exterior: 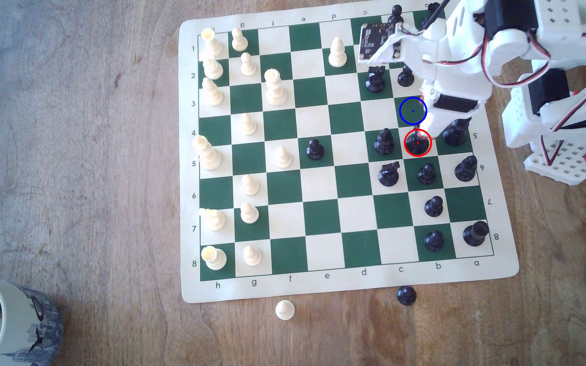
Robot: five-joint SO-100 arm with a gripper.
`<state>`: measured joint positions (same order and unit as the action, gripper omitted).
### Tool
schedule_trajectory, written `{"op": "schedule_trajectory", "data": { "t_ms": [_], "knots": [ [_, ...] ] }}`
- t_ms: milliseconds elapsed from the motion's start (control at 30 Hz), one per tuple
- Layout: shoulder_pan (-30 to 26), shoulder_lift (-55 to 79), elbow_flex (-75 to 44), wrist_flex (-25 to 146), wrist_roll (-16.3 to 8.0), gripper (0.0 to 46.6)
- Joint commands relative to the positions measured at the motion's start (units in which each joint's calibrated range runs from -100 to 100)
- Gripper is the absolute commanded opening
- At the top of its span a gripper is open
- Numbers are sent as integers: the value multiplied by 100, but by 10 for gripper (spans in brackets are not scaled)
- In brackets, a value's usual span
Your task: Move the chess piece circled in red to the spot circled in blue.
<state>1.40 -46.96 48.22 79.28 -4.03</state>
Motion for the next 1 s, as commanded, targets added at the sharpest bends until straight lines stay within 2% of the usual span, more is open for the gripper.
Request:
{"op": "schedule_trajectory", "data": {
  "t_ms": [0, 233, 567, 967],
  "knots": [
    [130, 138, 129, -279, 44, 161],
    [59, 223, 464, -434, 59, 140],
    [91, 452, 800, -975, 59, 163],
    [12, 588, 818, -1000, 54, 125]
  ]
}}
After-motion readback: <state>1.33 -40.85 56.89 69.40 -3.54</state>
